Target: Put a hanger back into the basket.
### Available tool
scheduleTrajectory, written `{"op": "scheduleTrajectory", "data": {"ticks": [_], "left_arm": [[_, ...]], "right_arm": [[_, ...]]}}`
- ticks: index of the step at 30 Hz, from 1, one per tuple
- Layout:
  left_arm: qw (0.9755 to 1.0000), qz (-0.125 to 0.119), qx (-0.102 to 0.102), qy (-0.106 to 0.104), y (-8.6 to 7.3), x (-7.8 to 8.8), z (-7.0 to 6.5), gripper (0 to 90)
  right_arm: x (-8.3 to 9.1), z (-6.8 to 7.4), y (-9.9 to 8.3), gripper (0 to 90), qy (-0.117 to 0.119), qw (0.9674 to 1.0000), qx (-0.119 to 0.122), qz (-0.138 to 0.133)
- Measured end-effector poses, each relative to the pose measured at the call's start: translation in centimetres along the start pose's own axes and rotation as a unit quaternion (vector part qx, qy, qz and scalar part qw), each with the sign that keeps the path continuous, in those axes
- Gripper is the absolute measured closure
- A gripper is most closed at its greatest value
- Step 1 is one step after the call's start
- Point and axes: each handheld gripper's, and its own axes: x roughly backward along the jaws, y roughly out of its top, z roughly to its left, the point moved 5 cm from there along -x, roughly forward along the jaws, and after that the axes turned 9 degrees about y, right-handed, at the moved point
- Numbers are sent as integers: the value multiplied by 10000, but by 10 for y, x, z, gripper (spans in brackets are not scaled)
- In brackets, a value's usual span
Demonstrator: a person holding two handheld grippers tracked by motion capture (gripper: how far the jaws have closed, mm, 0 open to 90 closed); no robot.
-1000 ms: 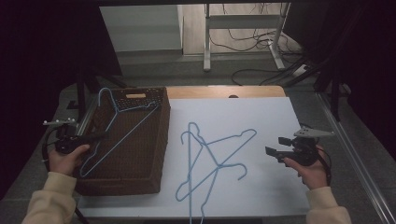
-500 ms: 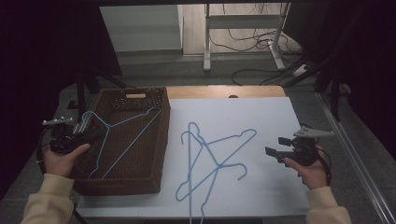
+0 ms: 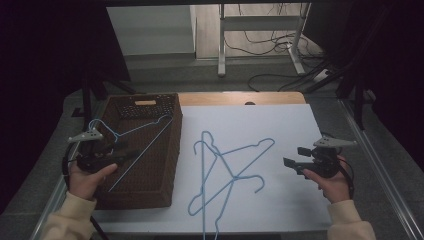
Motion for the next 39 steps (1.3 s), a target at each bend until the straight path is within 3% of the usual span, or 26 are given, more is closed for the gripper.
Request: {"op": "scheduleTrajectory", "data": {"ticks": [3,9,15,35,37,39], "left_arm": [[9999,20,-128,-114,-2,-8,-16,317],[9992,76,-258,-291,-8,-19,-35,307],[9989,179,-349,-261,-14,-21,-47,281],[9984,212,-436,-301,-16,-27,-49,271],[9982,207,-462,-312,-16,-27,-51,270],[9981,205,-486,-326,-16,-28,-52,271]], "right_arm": [[-1,0,0,225,3,10000,12,5],[-5,3,1,225,47,10000,59,47],[-9,1,1,224,42,9998,123,117],[-7,6,0,225,24,9998,136,140],[-7,7,1,229,-56,9998,97,158],[-9,8,4,232,-307,9992,-14,260]]}}
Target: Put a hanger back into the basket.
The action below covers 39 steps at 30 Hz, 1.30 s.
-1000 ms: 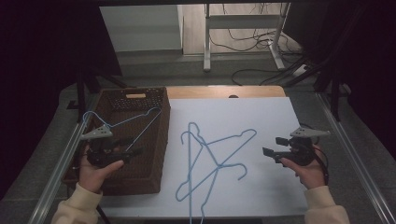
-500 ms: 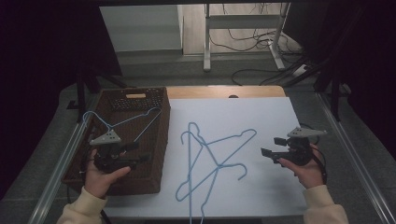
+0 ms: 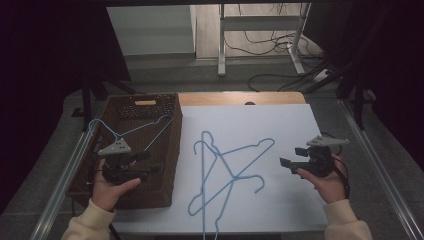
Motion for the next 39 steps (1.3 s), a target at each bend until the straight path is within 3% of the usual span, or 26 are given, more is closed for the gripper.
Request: {"op": "scheduleTrajectory", "data": {"ticks": [5,14,39], "left_arm": [[10000,60,-30,-6,-3,-3,-2,270],[10000,75,-38,37,-9,1,-6,273],[9997,173,-161,-70,-10,-8,-17,272]], "right_arm": [[-6,6,2,233,69,10000,-23,68],[-32,26,5,271,447,9976,294,447],[-66,48,-8,275,588,9895,634,1160]]}}
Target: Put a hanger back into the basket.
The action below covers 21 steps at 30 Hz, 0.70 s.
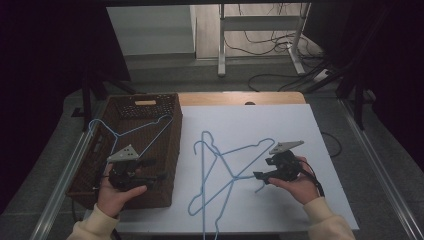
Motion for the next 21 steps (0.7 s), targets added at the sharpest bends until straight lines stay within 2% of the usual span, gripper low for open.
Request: {"op": "scheduleTrajectory", "data": {"ticks": [14,21], "left_arm": [[10000,9,6,-40,0,-1,0,272],[10000,12,-3,-43,0,-1,-1,272]], "right_arm": [[-25,-2,-4,284,146,9981,114,583],[-31,-2,-4,311,-50,9958,260,872]]}}
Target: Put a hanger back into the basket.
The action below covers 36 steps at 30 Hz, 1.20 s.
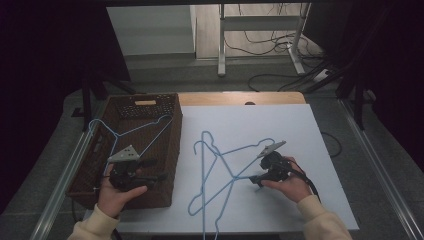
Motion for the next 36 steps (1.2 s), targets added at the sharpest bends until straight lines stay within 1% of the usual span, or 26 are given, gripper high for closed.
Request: {"op": "scheduleTrajectory", "data": {"ticks": [1,2,5,7,8,10,12,13,14,15,17,19,20,21,22,23,25,26,27,28,29,30,31,33,34,36], "left_arm": [[10000,-2,3,-3,0,0,0,272],[10000,1,10,-7,0,0,0,272],[10000,1,17,-15,0,-1,0,272],[10000,3,19,-22,0,-1,0,272],[10000,4,20,-26,0,-1,0,272],[10000,3,21,-27,0,-1,0,272],[10000,4,18,-28,-1,-1,0,272],[10000,5,20,-27,-1,-1,0,272],[10000,7,18,-26,-1,-1,1,272],[10000,7,18,-26,-1,-1,1,272],[10000,6,24,-26,-1,-1,1,272],[10000,5,24,-29,-1,-1,0,273],[10000,8,19,-29,0,-1,0,273],[10000,11,17,-28,0,-1,0,273],[10000,9,18,-31,0,-2,0,272],[10000,5,22,-36,0,-1,0,273],[10000,-4,22,-38,1,-1,-1,273],[10000,-9,24,-38,1,-1,-1,273],[10000,-11,24,-38,1,-1,-1,273],[10000,-13,29,-36,1,-1,-1,273],[10000,-12,33,-35,1,0,-1,273],[10000,-11,37,-34,1,0,-1,273],[10000,-11,37,-35,1,0,-1,273],[10000,-4,44,-25,-1,0,0,273],[10000,-6,54,-18,-1,0,1,273],[10000,-10,66,-12,-2,1,1,273]], "right_arm": [[0,0,0,320,-11,10000,11,19],[0,0,1,339,-69,9999,45,71],[-1,0,2,357,-104,9998,111,137],[-2,0,4,365,-106,9997,147,174],[-4,1,7,375,-102,9995,204,208],[-5,1,7,389,-84,9995,200,209],[-8,2,9,433,-64,9994,241,237],[-9,2,9,478,-62,9993,270,247],[-9,3,10,540,1,9994,266,233],[-9,3,10,540,1,9994,266,233],[-8,4,12,606,114,9995,252,155],[-6,6,15,675,163,9996,207,67],[-9,8,20,750,247,9995,205,28],[-9,8,20,750,247,9995,205,28],[-10,10,23,776,266,9995,176,14],[-14,12,28,813,301,9994,193,9],[-23,18,38,857,369,9990,236,36],[-30,22,47,879,379,9988,299,75],[-30,22,47,879,379,9988,299,75],[-40,25,57,898,369,9987,332,100],[-40,25,57,898,369,9987,332,100],[-50,27,64,899,345,9987,329,182],[-50,27,64,899,345,9987,329,182],[-60,28,68,899,246,9988,299,290],[-64,28,71,900,278,9989,272,256],[-69,27,75,899,183,9992,232,256]]}}
